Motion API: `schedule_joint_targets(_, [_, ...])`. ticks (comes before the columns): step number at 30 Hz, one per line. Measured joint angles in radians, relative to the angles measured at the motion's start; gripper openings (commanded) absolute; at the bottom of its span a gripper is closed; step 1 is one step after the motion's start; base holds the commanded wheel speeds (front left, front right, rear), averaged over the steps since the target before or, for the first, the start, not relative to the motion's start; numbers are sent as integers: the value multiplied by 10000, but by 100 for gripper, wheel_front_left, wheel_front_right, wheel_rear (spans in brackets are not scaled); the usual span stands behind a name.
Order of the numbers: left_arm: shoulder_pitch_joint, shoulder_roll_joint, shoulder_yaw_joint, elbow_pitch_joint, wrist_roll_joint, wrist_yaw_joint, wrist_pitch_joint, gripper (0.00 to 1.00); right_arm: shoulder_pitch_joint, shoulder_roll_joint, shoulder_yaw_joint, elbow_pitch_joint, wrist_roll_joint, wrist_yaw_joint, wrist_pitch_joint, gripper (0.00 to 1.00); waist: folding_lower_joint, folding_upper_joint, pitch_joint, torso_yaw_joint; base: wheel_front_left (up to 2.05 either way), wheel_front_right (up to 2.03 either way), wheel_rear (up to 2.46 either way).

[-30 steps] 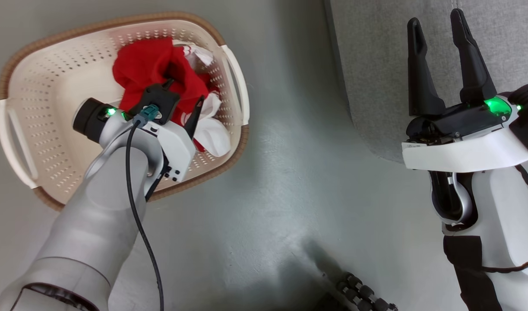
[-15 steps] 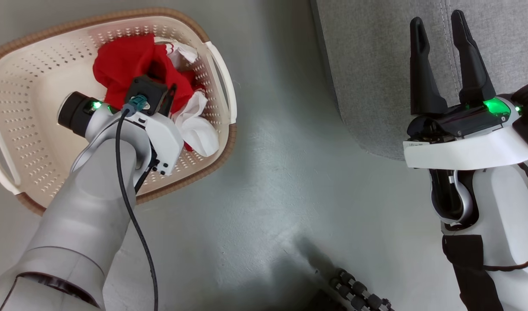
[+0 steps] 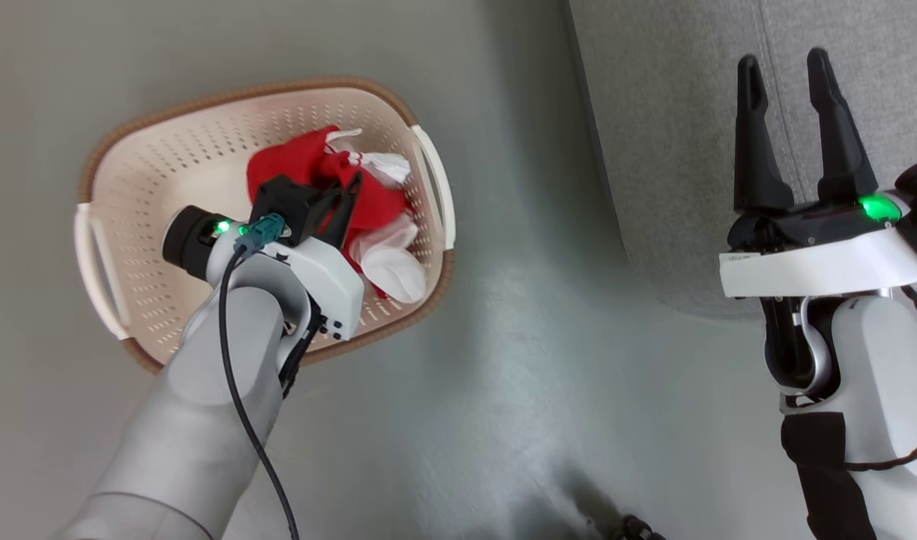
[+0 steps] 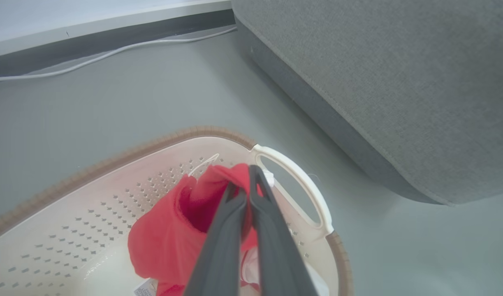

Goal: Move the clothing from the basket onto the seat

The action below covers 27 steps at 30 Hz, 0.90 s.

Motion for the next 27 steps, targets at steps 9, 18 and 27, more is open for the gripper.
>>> schedule_joint_targets(9, [1228, -176, 861, -1615, 23, 0, 0, 0, 464, -232, -165, 546, -293, 0, 0, 100, 0, 0, -1180, 642, 0, 0, 0])
schedule_joint_targets(18, [2100, -332, 1570, -2934, 21, -2, 0, 0, 1015, -525, -313, 926, -437, 0, 0, 100, 0, 0, -2238, 1280, 0, 0, 0])
schedule_joint_targets(27, [2575, -378, 1680, -4255, -188, -17, 0, 0, 1661, -625, -491, 1317, -483, 0, 0, 100, 0, 0, -3455, 1943, 0, 0, 0])
